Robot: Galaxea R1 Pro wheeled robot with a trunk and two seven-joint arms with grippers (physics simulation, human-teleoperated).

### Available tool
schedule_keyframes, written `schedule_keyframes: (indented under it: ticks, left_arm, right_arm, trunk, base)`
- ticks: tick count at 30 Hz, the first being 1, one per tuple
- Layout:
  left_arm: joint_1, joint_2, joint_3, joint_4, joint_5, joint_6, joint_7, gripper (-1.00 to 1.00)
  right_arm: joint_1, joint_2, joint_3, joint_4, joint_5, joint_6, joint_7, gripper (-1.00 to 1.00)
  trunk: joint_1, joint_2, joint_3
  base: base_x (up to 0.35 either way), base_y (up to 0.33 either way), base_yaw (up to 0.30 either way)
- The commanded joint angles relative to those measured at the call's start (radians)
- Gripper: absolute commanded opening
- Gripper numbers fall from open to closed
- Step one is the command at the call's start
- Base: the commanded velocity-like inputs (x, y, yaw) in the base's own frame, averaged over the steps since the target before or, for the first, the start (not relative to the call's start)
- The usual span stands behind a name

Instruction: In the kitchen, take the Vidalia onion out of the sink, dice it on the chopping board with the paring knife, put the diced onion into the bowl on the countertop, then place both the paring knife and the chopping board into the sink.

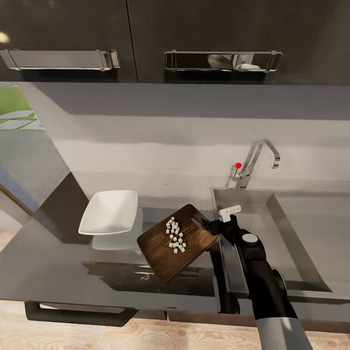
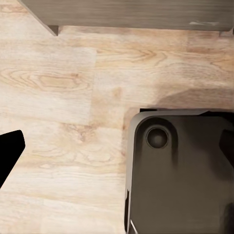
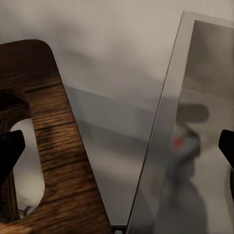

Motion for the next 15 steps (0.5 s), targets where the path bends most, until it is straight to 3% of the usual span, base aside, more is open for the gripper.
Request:
schedule_keyframes:
  ticks: [1, 10, 15]
  left_arm:
    - [0.001, 0.001, -0.009, -0.002, 0.009, -0.001, 0.004, 1.00]
    - [0.001, 0.001, -0.009, -0.002, 0.009, -0.001, 0.004, 1.00]
    - [0.001, 0.001, -0.009, -0.002, 0.009, 0.000, 0.004, 1.00]
  right_arm:
    - [-0.001, 0.001, -0.003, -0.002, 0.010, 0.003, 0.010, 1.00]
    - [-0.001, 0.001, -0.003, -0.002, 0.010, 0.003, 0.010, 1.00]
    - [-0.001, 0.001, -0.003, -0.002, 0.011, 0.003, 0.010, 1.00]
  trunk:
    - [0.001, -0.002, -0.002]
    - [0.001, -0.002, -0.011]
    - [0.001, -0.002, -0.016]
  base:
    - [0.000, 0.000, 0.000]
    - [0.002, 0.002, 0.000]
    - [0.118, 0.101, 0.000]
